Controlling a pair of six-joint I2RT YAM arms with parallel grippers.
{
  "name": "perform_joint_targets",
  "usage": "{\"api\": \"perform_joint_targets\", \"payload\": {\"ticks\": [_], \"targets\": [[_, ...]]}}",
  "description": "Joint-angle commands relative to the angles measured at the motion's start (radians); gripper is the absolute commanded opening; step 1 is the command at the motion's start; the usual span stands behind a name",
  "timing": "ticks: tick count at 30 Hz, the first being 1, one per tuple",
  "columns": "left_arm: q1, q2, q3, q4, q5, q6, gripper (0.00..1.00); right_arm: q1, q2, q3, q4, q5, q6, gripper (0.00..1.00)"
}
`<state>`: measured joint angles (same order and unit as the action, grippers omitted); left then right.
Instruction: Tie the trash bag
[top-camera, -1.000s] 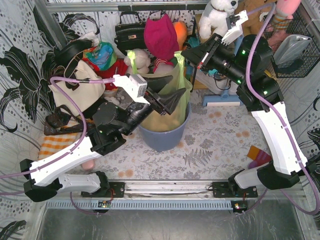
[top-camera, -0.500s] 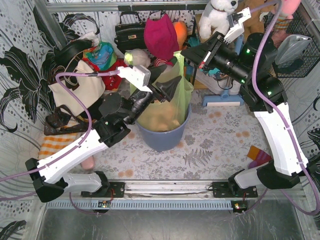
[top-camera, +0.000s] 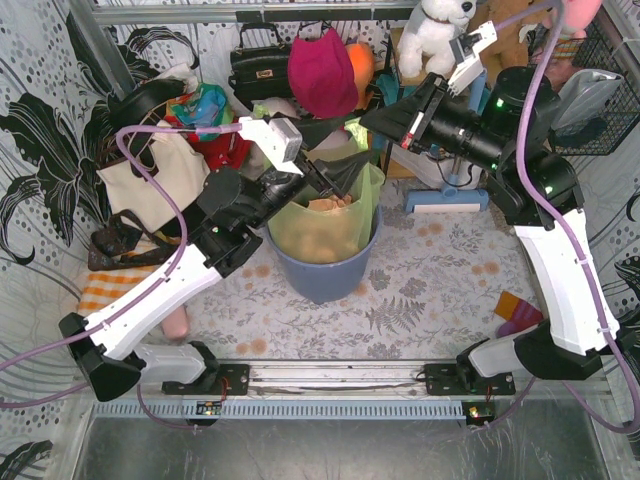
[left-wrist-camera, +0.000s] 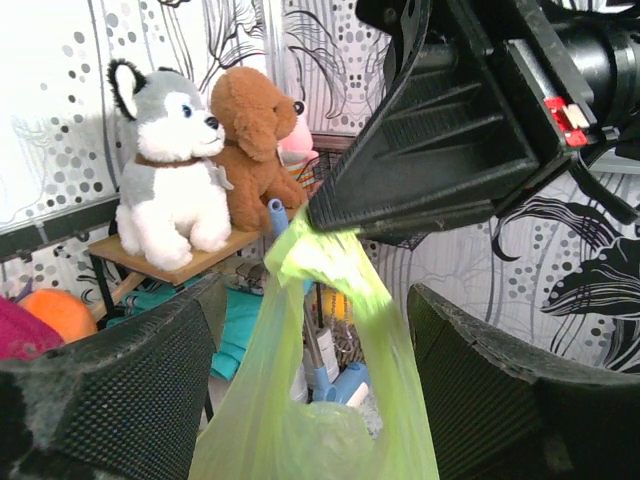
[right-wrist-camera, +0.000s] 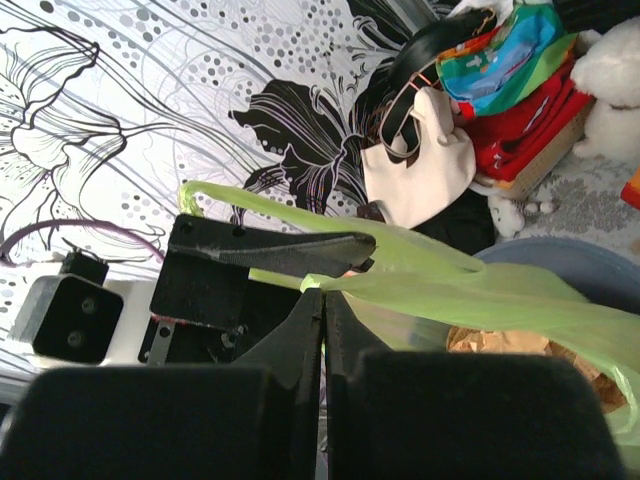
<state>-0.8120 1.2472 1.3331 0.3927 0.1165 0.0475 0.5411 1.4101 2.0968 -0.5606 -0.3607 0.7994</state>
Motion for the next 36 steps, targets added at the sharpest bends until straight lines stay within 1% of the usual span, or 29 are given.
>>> {"api": "perform_joint_targets", "payload": {"ticks": [1,5,9,11,13,14,16,19,21,23,24,28,30,32,36], "targets": [[0.031,0.025,0.049,0.073,0.105,-0.055,0.81,0.003,-0.052,-0.049,0.057,-0.048,0.031,0.0],[0.071,0.044,0.049,0.119,0.151,-0.12,0.78,0.003,-0.065,-0.074,0.078,-0.058,0.037,0.0],[0.086,0.064,0.053,0.138,0.163,-0.132,0.77,0.005,-0.074,-0.106,0.116,-0.076,0.048,0.0],[0.093,0.076,0.059,0.142,0.172,-0.136,0.74,0.003,-0.077,-0.114,0.13,-0.084,0.052,0.0],[0.103,0.086,0.066,0.148,0.186,-0.142,0.69,0.003,-0.076,-0.108,0.126,-0.087,0.049,0.0],[0.107,0.089,0.067,0.157,0.195,-0.147,0.66,0.003,-0.074,-0.103,0.115,-0.086,0.044,0.0],[0.117,0.095,0.071,0.176,0.216,-0.159,0.5,0.003,-0.073,-0.088,0.094,-0.078,0.031,0.0],[0.125,0.106,0.085,0.194,0.252,-0.181,0.32,0.004,-0.079,-0.08,0.068,-0.038,0.007,0.0],[0.125,0.116,0.101,0.19,0.283,-0.185,0.23,0.003,-0.085,-0.074,0.053,0.002,-0.012,0.0],[0.125,0.123,0.116,0.171,0.307,-0.186,0.17,0.003,-0.084,-0.053,0.026,0.038,-0.039,0.0],[0.125,0.124,0.119,0.164,0.315,-0.184,0.15,0.004,-0.081,-0.041,0.011,0.052,-0.053,0.04],[0.126,0.114,0.108,0.15,0.315,-0.178,0.11,0.003,-0.069,0.018,-0.046,0.096,-0.104,0.34],[0.125,0.107,0.103,0.136,0.307,-0.169,0.1,0.003,-0.055,0.056,-0.068,0.099,-0.123,0.43],[0.125,0.103,0.1,0.123,0.299,-0.162,0.09,0.004,-0.031,0.1,-0.094,0.091,-0.136,0.48],[0.125,0.103,0.102,0.102,0.308,-0.156,0.09,0.004,0.018,0.157,-0.137,0.068,-0.158,0.48]]}}
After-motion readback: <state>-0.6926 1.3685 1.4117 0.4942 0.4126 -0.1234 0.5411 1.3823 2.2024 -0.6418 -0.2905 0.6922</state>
